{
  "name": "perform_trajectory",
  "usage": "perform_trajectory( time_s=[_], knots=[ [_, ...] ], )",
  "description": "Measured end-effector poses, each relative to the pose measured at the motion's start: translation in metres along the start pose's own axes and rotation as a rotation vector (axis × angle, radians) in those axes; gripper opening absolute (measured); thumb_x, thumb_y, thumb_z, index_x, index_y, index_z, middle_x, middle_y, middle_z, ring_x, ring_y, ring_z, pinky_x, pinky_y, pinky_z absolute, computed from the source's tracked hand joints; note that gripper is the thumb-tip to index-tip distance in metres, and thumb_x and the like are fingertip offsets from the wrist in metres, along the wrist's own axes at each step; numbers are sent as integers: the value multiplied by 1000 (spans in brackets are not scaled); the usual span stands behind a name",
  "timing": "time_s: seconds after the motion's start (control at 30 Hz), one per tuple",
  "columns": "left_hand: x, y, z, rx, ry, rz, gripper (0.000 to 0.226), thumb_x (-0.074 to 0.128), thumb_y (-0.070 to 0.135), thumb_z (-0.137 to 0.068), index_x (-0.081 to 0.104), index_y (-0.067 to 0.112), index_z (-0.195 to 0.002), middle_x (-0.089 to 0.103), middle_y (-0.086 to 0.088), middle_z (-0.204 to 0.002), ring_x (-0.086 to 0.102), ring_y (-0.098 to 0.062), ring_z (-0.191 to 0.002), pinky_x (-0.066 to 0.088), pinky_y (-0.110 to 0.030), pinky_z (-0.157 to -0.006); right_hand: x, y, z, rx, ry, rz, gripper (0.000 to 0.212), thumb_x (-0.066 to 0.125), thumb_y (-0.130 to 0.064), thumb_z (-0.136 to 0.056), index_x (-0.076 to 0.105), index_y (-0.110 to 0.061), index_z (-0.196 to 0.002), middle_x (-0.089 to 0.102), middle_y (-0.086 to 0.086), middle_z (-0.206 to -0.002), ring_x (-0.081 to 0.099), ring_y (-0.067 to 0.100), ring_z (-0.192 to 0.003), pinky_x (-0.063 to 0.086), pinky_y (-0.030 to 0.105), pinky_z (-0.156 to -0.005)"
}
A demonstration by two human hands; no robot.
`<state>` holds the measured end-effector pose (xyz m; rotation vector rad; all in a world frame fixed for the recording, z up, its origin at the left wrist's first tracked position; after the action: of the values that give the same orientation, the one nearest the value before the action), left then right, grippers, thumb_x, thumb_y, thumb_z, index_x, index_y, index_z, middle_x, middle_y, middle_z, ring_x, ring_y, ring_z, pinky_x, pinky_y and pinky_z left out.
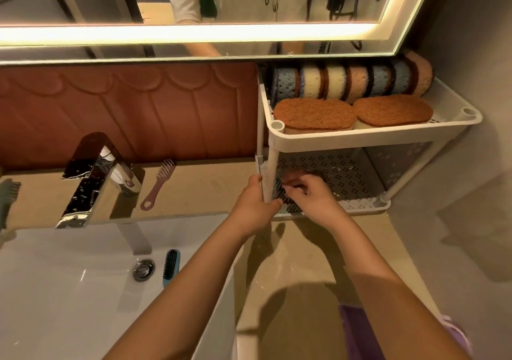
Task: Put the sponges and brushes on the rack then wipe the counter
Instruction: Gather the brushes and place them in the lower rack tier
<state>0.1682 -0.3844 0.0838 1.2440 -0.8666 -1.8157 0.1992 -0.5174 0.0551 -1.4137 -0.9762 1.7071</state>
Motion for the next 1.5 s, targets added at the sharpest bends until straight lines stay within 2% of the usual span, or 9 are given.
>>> perform_trajectory(
  time_s=[0.1,0.3,0.53,0.77,0.93,1.03,1.2,1.37,1.5],
  knots=[
    [-10,-9,21,8,2,-138,48,56,21,-91,40,15,-136,47,-5,-137,45,-20,-125,38,-26,-95,10,-18,34,-22,-36,-32,12,54,-10,-91,62,-18,-97,63,-2,-92,58,4,-80,45,9,-67],
    [-33,-48,69,18,-26,-291,33,55,27,-92,52,20,-124,57,-1,-126,52,-18,-115,43,-36,-99,43,-42,84,5,-150,-46,13,56,-17,-91,63,-23,-100,62,-5,-92,58,7,-83,49,23,-76],
    [-65,-117,126,-85,45,-144,23,53,27,-93,56,21,-114,60,3,-113,56,-10,-105,46,-31,-96,102,-47,108,-10,-321,8,13,56,-17,-90,64,-26,-96,61,-6,-87,55,7,-74,45,23,-70],
    [-113,-169,166,-155,131,-18,19,50,26,-94,57,22,-112,60,8,-102,57,-5,-95,45,-16,-80,179,-67,101,-116,-509,233,15,54,-20,-91,63,-22,-104,62,-6,-93,62,17,-86,49,32,-82],
    [-152,-209,190,-187,204,17,10,51,22,-93,55,28,-99,58,14,-89,57,-2,-83,40,-4,-68,233,-87,86,-128,-568,329,14,52,-18,-92,63,-19,-101,62,-6,-86,54,7,-69,43,26,-68],
    [-176,-231,198,-211,224,29,9,51,22,-93,57,27,-99,60,12,-90,58,-2,-85,41,-6,-70,265,-96,70,-126,-547,353,14,50,-15,-91,62,-22,-94,67,4,-93,58,15,-76,44,28,-69],
    [-230,-267,195,-285,244,156,13,50,14,-93,60,21,-98,62,3,-98,58,-11,-94,42,-11,-70,304,-104,36,-62,-436,465,15,50,-13,-90,64,-15,-94,65,4,-98,58,21,-92,45,33,-80],
    [-283,-291,173,-338,280,252,15,47,13,-94,61,16,-99,62,-6,-108,59,-17,-99,43,-16,-69,317,-110,1,19,-279,533,17,50,-13,-92,65,-6,-93,65,10,-95,58,26,-90,43,33,-74],
    [-315,-300,149,-317,306,226,15,46,9,-93,59,14,-98,57,5,-91,53,-9,-84,41,-13,-64,319,-119,-23,87,-173,608,20,46,-7,-93,55,-11,-75,54,9,-92,49,25,-81,37,31,-69]
  ],
)
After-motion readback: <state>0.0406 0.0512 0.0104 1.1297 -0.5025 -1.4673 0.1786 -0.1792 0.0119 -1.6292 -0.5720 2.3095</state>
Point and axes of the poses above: each hand's wrist, its own z-axis away from the middle knuckle, its own x-axis out of the palm, y = z × x, the point moved 3 cm from there along -z, towards the middle knuckle
